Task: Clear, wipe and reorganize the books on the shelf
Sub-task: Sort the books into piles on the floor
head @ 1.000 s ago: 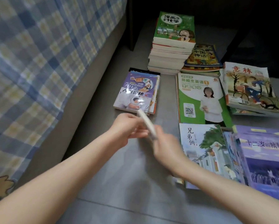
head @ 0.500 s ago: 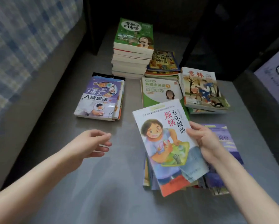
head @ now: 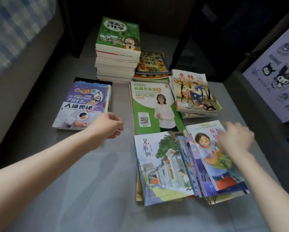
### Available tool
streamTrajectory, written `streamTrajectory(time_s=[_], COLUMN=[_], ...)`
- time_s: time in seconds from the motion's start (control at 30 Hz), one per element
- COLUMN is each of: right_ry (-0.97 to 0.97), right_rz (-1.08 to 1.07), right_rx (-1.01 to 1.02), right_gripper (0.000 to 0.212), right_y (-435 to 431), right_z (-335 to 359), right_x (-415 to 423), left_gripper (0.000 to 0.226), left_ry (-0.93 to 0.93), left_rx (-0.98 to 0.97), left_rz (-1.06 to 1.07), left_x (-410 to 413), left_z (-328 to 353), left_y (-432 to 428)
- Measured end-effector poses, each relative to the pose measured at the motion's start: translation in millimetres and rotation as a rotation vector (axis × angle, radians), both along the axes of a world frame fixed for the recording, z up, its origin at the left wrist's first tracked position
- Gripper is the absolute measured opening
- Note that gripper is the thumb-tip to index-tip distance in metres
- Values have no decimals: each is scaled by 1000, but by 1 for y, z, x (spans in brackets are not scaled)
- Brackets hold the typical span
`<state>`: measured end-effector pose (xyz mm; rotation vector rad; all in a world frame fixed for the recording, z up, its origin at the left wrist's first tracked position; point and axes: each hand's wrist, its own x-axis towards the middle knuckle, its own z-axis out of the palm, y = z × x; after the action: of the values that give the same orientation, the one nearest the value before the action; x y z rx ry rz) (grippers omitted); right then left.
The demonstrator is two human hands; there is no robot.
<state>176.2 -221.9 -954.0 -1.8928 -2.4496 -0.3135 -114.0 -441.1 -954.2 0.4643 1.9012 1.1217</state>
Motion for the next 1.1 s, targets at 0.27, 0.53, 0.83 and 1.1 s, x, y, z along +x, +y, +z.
streamTrajectory(time_s=[0.27,0.53,0.83,1.1], right_ry=[-24,-16,-435,-586], right_rz=[624,684,562,442], right_rx=[-527,-446,-597,-913], right_gripper=[80,78,58,50], right_y=[-78,-64,-67,-179], right_z=[-37,-123,-99,36], right_x=[-127,-177,-207,-213], left_gripper=[43,43,60,35], left_ry=[979,1127,739,527], left_rx=[-450,-473,-817,-476], left_rz=[-355,-310,-710,-472], left_x=[-24,-110,-129,-47], left_z=[-41,-104,-66,65], left_y=[0,12,36,-34])
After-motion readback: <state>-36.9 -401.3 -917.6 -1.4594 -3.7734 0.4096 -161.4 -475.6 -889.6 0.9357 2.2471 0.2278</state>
